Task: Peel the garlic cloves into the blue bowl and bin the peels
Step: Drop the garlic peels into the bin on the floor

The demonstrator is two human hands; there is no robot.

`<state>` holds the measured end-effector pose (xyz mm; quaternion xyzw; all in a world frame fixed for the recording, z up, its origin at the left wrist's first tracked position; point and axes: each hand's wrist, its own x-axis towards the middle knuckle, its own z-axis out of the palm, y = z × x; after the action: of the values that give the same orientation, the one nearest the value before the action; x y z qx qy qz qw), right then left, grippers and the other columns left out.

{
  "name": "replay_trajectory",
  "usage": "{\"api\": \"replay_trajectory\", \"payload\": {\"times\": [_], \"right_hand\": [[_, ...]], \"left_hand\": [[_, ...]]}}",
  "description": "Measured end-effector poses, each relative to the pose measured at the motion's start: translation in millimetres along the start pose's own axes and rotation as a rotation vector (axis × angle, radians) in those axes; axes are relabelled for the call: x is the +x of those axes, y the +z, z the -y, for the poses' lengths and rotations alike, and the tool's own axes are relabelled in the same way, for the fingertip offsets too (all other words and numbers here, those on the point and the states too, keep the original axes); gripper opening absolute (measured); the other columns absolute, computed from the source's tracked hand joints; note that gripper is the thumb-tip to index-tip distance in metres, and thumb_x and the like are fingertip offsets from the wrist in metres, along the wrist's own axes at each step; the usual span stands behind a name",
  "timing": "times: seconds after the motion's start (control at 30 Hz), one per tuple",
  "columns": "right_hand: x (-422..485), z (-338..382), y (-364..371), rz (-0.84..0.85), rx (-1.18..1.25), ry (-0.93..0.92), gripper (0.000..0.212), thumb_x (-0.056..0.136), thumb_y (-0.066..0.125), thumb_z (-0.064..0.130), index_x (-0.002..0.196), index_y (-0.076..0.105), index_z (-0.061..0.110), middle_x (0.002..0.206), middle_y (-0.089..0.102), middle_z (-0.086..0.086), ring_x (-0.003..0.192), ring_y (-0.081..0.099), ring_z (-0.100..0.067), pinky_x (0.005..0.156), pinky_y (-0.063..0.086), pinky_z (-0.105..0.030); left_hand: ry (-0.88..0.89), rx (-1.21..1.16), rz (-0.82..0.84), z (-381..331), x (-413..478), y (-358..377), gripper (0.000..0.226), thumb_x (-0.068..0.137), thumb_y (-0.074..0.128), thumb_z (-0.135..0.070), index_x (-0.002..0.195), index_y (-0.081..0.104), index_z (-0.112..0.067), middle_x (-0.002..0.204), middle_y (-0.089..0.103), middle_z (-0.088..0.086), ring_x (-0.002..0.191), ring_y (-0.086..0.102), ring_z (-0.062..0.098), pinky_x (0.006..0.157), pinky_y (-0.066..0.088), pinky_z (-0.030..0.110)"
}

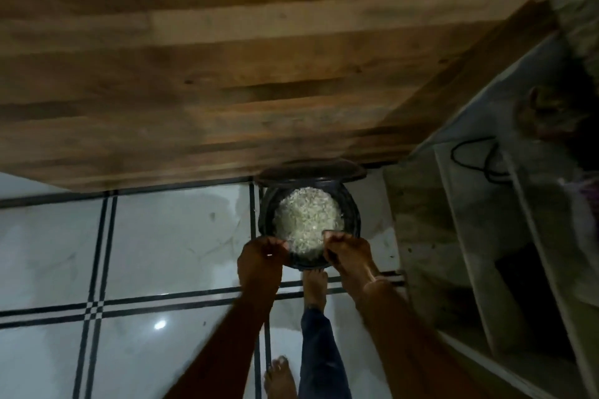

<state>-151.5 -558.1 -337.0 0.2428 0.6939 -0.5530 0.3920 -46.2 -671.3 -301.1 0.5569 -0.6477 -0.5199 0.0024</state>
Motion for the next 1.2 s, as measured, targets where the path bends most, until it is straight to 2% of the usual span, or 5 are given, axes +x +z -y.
{"api": "replay_trajectory", "payload": {"times": [0.33, 0.47, 0.7, 1.0, 1.2], "right_hand": [[138, -41, 22, -0.072, -0.170, -0.031, 0.034, 0.095, 0.059, -0.016, 0.067, 0.060, 0.003, 0.051, 0.064, -0.004, 0.037, 0.058, -0.013, 0.041, 0.050, -0.024], [144, -33, 21, -0.144, -0.326, -0.031, 0.035, 0.080, 0.089, 0.022, 0.058, 0.062, 0.024, 0.065, 0.068, 0.002, 0.065, 0.064, -0.014, 0.071, 0.054, -0.028], [143, -22, 22, -0.033, 0.107, 0.237, 0.025, 0.106, 0.050, 0.004, 0.084, 0.063, 0.002, 0.092, 0.065, -0.024, 0.073, 0.060, -0.032, 0.061, 0.050, -0.035], [69, -16, 46, 0.179, -0.102, -0.016, 0.047, 0.101, 0.038, 0.068, 0.143, 0.052, 0.052, 0.163, 0.039, 0.011, 0.152, 0.033, -0.018, 0.127, 0.023, -0.046], [-28, 45, 17, 0.375, 0.192, 0.153, 0.057, 0.109, 0.040, 0.053, 0.149, 0.054, 0.015, 0.153, 0.053, -0.015, 0.137, 0.054, -0.036, 0.110, 0.047, -0.047]], "left_hand": [[-0.206, 0.255, -0.017, 45, 107, 75, 0.027, 0.084, 0.081, -0.031, 0.106, 0.077, -0.017, 0.104, 0.077, 0.008, 0.095, 0.072, 0.029, 0.081, 0.059, 0.038], [-0.213, 0.258, -0.017, 36, 107, 77, 0.037, 0.083, 0.082, -0.048, 0.099, 0.074, -0.016, 0.097, 0.075, 0.007, 0.093, 0.071, 0.030, 0.082, 0.059, 0.040], [-0.148, 0.034, 0.005, 13, 101, 93, 0.025, 0.098, 0.069, -0.024, 0.122, 0.070, -0.019, 0.117, 0.070, 0.007, 0.095, 0.065, 0.019, 0.079, 0.054, 0.030], [-0.502, -0.594, 0.464, -30, 47, 87, 0.044, 0.111, 0.035, -0.036, 0.143, 0.054, -0.013, 0.151, 0.053, 0.015, 0.142, 0.047, 0.033, 0.119, 0.034, 0.046], [-0.297, -0.146, 0.340, -78, 13, 58, 0.053, 0.107, 0.045, -0.049, 0.155, 0.043, -0.025, 0.156, 0.047, 0.014, 0.132, 0.053, 0.031, 0.110, 0.044, 0.045]]}}
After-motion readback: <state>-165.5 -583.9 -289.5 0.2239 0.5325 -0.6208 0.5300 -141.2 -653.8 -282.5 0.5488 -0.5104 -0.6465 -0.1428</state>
